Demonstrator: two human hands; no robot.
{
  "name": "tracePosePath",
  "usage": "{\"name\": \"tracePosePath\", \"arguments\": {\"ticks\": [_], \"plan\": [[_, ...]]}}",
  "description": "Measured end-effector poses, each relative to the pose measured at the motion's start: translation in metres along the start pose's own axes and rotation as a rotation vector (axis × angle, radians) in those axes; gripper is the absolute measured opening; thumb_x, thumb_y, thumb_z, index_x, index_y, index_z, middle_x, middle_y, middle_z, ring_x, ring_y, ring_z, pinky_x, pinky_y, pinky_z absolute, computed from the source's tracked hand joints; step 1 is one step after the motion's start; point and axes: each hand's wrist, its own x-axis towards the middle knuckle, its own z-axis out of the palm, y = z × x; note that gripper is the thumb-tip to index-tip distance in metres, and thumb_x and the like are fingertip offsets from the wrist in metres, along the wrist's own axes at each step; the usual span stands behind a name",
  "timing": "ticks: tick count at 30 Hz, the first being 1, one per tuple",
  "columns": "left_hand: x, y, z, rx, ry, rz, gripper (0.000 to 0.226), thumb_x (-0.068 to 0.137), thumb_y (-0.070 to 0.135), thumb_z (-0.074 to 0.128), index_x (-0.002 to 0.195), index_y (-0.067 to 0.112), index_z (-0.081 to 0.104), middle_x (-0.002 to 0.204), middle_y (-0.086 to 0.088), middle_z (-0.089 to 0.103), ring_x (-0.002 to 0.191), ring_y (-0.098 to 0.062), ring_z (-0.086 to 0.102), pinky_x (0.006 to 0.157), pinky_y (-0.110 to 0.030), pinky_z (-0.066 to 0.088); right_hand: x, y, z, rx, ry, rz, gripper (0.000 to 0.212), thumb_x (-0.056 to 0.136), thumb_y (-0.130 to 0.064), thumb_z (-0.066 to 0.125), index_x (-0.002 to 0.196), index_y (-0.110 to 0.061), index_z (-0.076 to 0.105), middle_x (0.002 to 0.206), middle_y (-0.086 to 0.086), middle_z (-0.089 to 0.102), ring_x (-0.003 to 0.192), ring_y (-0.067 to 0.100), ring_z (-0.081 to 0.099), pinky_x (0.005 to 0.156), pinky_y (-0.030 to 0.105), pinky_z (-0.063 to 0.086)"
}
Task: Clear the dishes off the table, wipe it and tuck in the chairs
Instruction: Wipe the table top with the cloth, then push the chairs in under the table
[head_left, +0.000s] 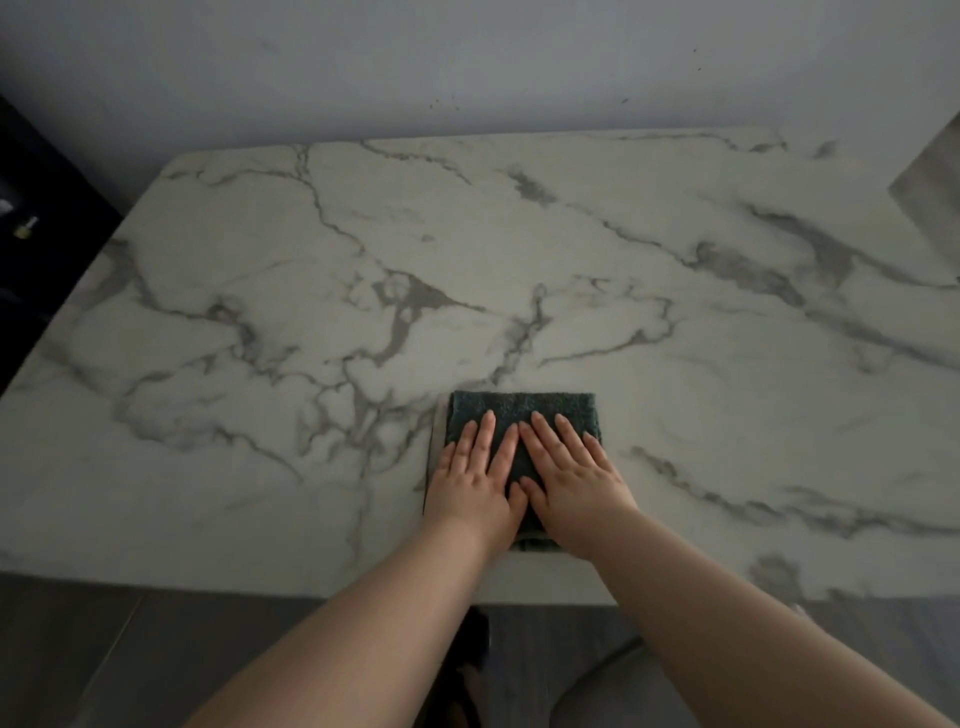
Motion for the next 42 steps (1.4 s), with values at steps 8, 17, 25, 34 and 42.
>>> {"name": "tracePosePath", "arguments": {"ticks": [8,17,25,34,42], "plan": [[-0.065,-0.011,0.004,0.106,-0.118,-0.030,0.068,0.098,0.057,0.018,0.150,0.033,-0.020,0.158,0.007,-0.025,0.148,-0.014,-0.016,0.121,-0.038,-0.006,-0.061,-0.008,0.003,0.055,-0.032,0.080,0.060,0.101,-0.043,0.024,0.153,-0.032,-0.005,0.160,-0.010,-0.012,0.147,0.014,-0.011,0.120,0.036,-0.003],[-0.116,-0.041,0.004,0.102,-0.155,-0.097,0.074,0.097,0.045,0.037,0.154,0.030,-0.007,0.158,0.004,-0.027,0.149,-0.020,-0.015,0.120,-0.043,-0.001,-0.126,-0.016,0.003,0.131,0.010,0.236,0.066,0.098,-0.038,0.036,0.153,-0.033,-0.001,0.161,-0.006,-0.013,0.148,0.021,-0.009,0.121,0.040,0.002],[-0.199,-0.087,-0.032,-0.226,-0.067,0.004,0.051,0.093,0.044,0.051,0.142,0.034,0.042,0.147,0.003,0.047,0.131,-0.021,0.047,0.105,-0.032,0.040,-0.207,-0.063,0.012,0.428,0.089,0.331,0.075,0.092,-0.035,0.052,0.152,-0.041,0.006,0.161,-0.011,0.002,0.133,0.025,0.044,0.099,0.035,0.043],[-0.328,-0.173,-0.051,-0.517,0.070,-0.110,0.014,0.093,0.032,0.057,0.104,0.027,0.064,0.090,0.008,0.070,0.083,-0.012,0.063,0.071,-0.024,0.046,-0.292,-0.152,0.043,0.606,0.024,0.344,0.042,0.089,-0.027,0.061,0.130,-0.016,0.058,0.123,0.004,0.066,0.113,0.019,0.061,0.096,0.026,0.045],[-0.449,-0.214,-0.055,-0.502,0.181,-0.254,0.011,0.092,0.035,0.054,0.088,0.029,0.063,0.077,0.010,0.070,0.078,-0.014,0.068,0.076,-0.034,0.054,-0.355,-0.225,0.068,0.655,-0.063,0.204,0.033,0.091,-0.028,0.060,0.122,-0.021,0.063,0.105,-0.004,0.067,0.079,0.007,0.061,0.063,0.011,0.044]]}}
